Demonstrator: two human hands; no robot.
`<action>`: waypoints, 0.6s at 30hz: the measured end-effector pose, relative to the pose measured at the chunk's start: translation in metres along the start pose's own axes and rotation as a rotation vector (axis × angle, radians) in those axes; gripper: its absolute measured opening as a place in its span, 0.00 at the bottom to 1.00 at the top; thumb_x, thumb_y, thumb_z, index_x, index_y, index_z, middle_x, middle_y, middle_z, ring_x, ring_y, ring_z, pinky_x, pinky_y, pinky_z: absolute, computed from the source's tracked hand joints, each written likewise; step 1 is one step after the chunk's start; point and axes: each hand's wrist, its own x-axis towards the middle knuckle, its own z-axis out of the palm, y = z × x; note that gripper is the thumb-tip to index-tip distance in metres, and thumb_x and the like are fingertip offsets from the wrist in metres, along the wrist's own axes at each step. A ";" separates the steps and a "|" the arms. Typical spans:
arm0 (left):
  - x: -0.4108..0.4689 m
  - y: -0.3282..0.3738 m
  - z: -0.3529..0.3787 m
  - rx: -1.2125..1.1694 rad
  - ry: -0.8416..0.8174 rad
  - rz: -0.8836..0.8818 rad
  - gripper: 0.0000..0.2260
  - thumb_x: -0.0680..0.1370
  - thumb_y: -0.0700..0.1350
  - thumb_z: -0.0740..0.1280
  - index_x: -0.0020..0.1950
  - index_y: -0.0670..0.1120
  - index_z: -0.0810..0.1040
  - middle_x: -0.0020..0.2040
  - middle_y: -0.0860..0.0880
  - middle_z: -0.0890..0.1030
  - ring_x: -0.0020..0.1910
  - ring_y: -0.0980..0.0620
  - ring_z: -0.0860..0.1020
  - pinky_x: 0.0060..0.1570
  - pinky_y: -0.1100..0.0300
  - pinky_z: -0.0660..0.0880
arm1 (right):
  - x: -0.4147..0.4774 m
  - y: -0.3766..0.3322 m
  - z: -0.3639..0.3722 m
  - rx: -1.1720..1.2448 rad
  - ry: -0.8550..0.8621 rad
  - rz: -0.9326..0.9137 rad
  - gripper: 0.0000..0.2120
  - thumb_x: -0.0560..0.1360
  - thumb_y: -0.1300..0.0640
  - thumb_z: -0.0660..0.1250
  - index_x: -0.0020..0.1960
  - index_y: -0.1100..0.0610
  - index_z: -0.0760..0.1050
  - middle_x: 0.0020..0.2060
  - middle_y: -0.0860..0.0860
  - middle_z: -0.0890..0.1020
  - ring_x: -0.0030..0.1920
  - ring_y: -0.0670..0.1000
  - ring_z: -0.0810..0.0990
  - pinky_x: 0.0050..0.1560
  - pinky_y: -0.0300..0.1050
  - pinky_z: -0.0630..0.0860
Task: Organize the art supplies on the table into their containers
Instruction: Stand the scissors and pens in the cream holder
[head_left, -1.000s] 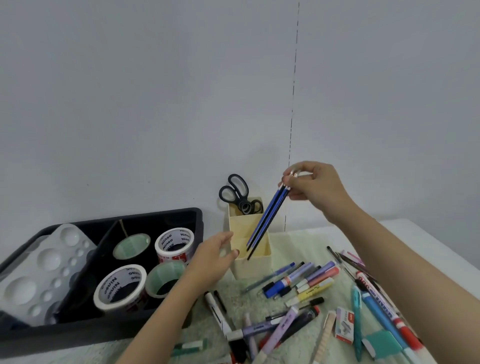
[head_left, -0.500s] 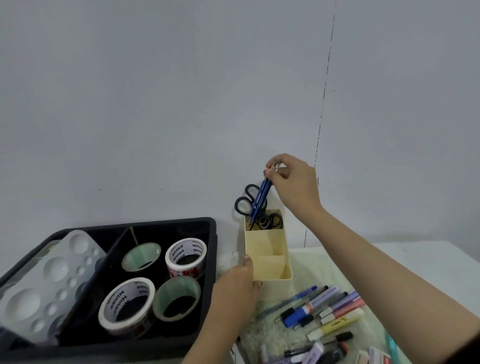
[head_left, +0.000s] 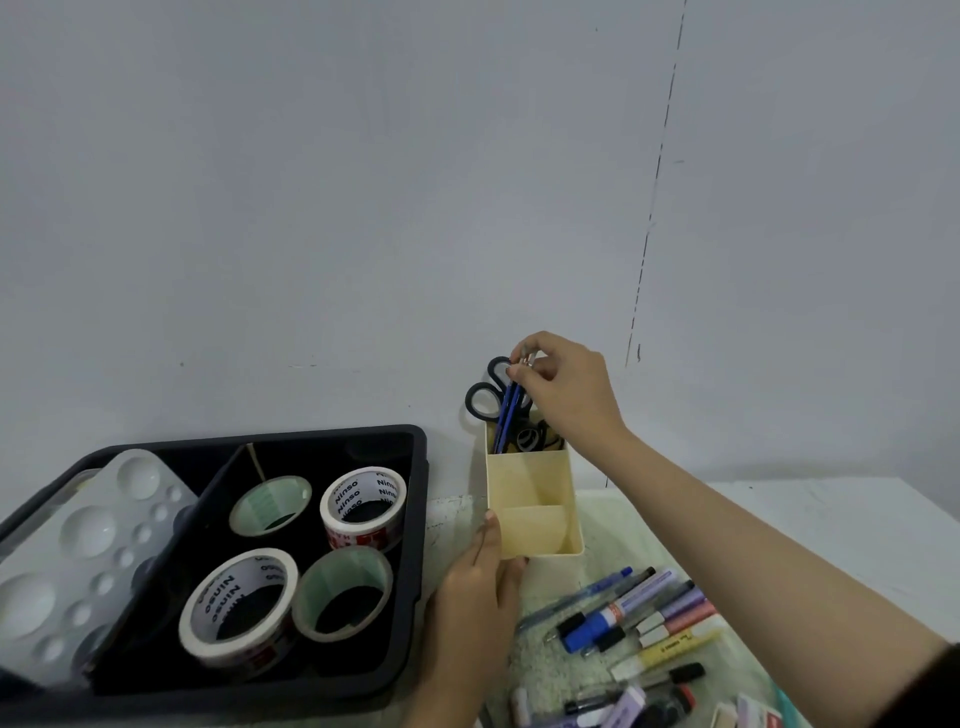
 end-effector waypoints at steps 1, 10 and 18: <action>0.000 -0.003 0.004 -0.024 0.028 -0.003 0.24 0.78 0.48 0.63 0.72 0.42 0.65 0.66 0.46 0.75 0.58 0.49 0.78 0.54 0.65 0.70 | 0.000 0.002 0.003 -0.019 -0.017 -0.007 0.02 0.74 0.59 0.68 0.42 0.54 0.77 0.24 0.47 0.77 0.24 0.41 0.71 0.29 0.29 0.66; 0.001 -0.007 0.008 -0.169 0.178 -0.050 0.28 0.77 0.60 0.60 0.61 0.36 0.77 0.42 0.37 0.83 0.40 0.44 0.82 0.41 0.67 0.74 | -0.004 0.014 0.022 -0.138 -0.255 -0.023 0.05 0.71 0.58 0.70 0.43 0.51 0.75 0.33 0.50 0.80 0.35 0.48 0.77 0.41 0.44 0.75; 0.018 0.024 -0.015 -0.331 0.187 -0.053 0.19 0.76 0.37 0.65 0.64 0.53 0.66 0.63 0.61 0.66 0.61 0.68 0.64 0.56 0.76 0.63 | 0.000 0.016 0.007 -0.018 -0.148 0.004 0.07 0.76 0.56 0.65 0.52 0.52 0.79 0.42 0.44 0.81 0.39 0.37 0.77 0.39 0.24 0.69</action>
